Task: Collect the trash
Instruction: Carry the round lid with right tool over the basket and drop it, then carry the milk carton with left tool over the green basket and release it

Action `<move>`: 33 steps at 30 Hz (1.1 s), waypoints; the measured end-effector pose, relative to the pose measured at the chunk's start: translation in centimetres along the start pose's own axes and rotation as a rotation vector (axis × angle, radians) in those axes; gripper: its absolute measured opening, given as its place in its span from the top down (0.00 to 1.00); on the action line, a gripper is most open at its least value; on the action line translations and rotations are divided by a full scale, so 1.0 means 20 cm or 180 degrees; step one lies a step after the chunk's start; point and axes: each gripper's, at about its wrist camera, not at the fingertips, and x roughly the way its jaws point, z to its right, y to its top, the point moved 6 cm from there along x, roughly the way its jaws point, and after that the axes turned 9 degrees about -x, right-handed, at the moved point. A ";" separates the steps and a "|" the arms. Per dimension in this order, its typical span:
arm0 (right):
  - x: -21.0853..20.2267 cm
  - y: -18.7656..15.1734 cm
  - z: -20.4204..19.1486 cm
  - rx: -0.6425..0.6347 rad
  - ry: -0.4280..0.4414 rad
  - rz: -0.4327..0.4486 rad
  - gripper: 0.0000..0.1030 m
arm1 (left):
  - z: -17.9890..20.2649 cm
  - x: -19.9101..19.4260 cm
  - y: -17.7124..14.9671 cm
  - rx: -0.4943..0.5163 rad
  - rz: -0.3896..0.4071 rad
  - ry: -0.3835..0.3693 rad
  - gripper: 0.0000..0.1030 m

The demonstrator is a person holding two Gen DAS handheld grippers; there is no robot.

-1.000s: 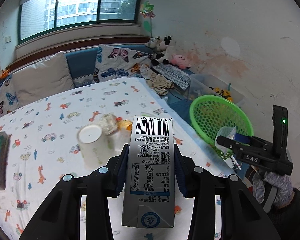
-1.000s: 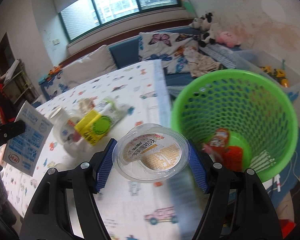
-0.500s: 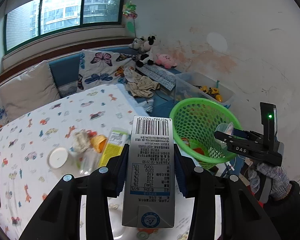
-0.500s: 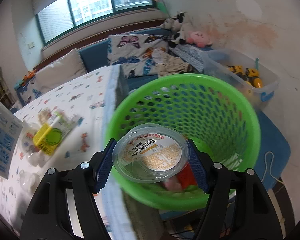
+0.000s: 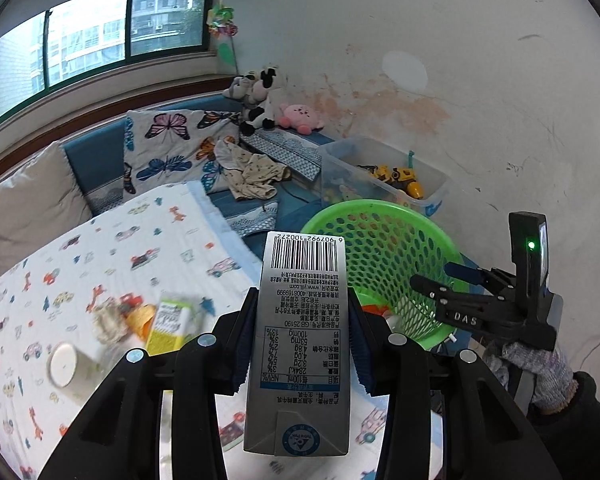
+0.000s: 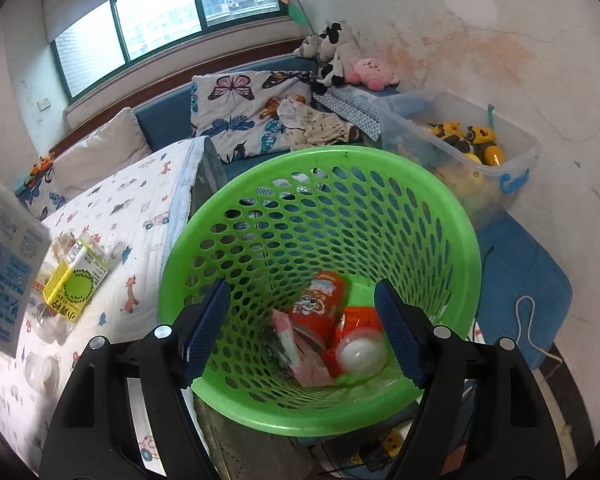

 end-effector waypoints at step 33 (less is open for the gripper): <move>-0.20 -0.09 0.17 0.0150 -0.0035 0.0181 0.25 | 0.44 0.56 0.04 0.0186 -0.0391 -0.0308 0.49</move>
